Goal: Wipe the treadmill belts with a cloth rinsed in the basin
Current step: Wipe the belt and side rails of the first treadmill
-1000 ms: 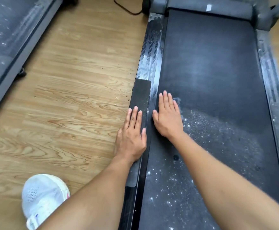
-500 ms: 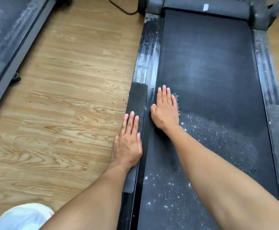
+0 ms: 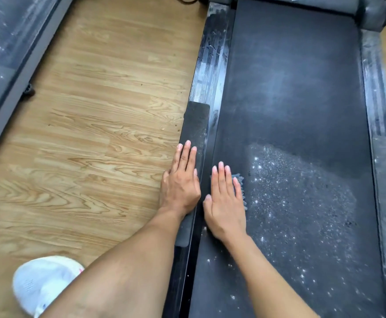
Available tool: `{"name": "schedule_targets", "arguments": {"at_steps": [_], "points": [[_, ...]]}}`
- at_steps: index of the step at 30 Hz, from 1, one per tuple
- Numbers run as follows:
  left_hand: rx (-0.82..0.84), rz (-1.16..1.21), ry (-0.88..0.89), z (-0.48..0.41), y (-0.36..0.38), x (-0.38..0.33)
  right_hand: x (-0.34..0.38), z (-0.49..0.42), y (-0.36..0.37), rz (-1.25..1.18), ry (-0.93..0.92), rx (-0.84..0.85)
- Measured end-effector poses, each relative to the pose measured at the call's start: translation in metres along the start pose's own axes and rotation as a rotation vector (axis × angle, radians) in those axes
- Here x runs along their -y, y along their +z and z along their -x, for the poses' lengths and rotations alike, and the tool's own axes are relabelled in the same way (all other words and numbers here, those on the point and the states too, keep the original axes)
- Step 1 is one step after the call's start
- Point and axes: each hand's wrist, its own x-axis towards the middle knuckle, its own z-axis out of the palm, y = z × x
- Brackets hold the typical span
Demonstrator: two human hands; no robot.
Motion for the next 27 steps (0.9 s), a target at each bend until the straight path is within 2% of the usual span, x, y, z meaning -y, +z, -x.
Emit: {"name": "schedule_targets", "arguments": {"at_steps": [4,7,10,15,17,20,24,27], "points": [[-0.023,0.011,0.017,0.001,0.003,0.001,-0.018,-0.122,-0.033,-0.011,0.123,-0.014],[-0.032,0.007,0.021,0.000,0.003,0.002,-0.019,-0.147,-0.043,0.011,0.096,-0.002],[-0.031,0.010,0.022,0.001,0.002,0.001,-0.011,-0.084,-0.028,0.017,0.062,0.001],[-0.022,-0.014,-0.013,0.001,0.002,0.000,0.012,0.094,0.018,-0.023,-0.038,0.042],[-0.027,-0.015,-0.011,0.003,0.001,-0.002,0.006,0.103,0.020,0.000,-0.081,0.076],[-0.043,-0.059,-0.021,0.003,0.002,-0.003,-0.014,0.036,0.003,0.034,-0.044,0.026],[-0.080,-0.100,-0.045,0.003,0.014,-0.010,-0.054,-0.109,-0.040,-0.016,0.142,-0.060],[-0.105,-0.125,-0.053,0.005,0.017,-0.014,-0.077,-0.170,-0.054,0.002,0.170,-0.066]]}}
